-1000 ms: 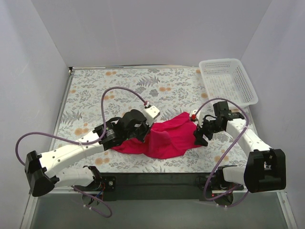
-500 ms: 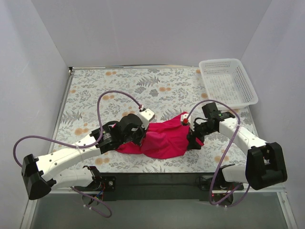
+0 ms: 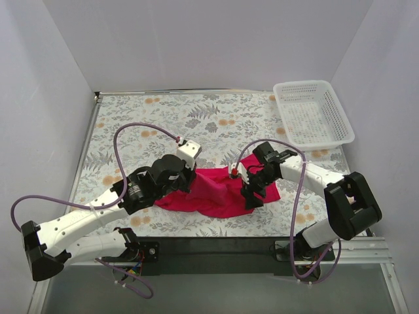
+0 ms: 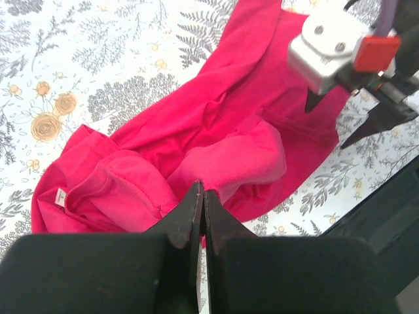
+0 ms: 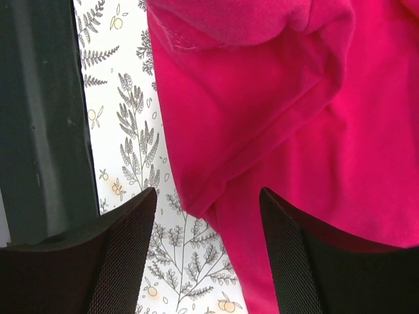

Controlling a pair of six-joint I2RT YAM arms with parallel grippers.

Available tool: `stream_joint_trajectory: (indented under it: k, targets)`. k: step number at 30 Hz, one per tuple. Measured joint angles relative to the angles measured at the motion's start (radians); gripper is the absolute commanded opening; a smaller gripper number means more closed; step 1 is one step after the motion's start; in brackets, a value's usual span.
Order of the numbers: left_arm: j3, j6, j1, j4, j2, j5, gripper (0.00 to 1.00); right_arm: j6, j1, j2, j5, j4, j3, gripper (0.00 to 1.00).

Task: Fold and stack the t-shirts
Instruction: Flatten the tshirt out

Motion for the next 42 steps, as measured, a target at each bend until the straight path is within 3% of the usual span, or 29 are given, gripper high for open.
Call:
stream_joint_trajectory:
  k: [16,19,23,29,34,42]
  targets:
    - [0.060,0.015,0.000,0.008,-0.040,-0.072,0.00,0.085,0.057,0.041,0.039,0.077,-0.023,0.46]
    - [0.078,0.020,0.000,0.008,-0.055,-0.094,0.00,0.088,0.057,0.041,0.034,0.077,-0.023,0.33]
    - [0.103,0.030,0.001,0.009,-0.080,-0.129,0.00,0.084,0.057,0.041,0.017,0.071,-0.020,0.01]
    - [0.115,0.035,0.003,0.001,-0.101,-0.191,0.00,0.063,0.047,0.021,0.065,0.013,0.056,0.01]
    - [0.115,0.039,0.006,-0.010,-0.141,-0.252,0.00,0.001,-0.025,-0.102,0.116,-0.037,0.155,0.01]
    - [0.162,0.108,0.006,0.051,-0.206,-0.377,0.00,-0.061,-0.070,-0.175,0.194,-0.120,0.374,0.01]
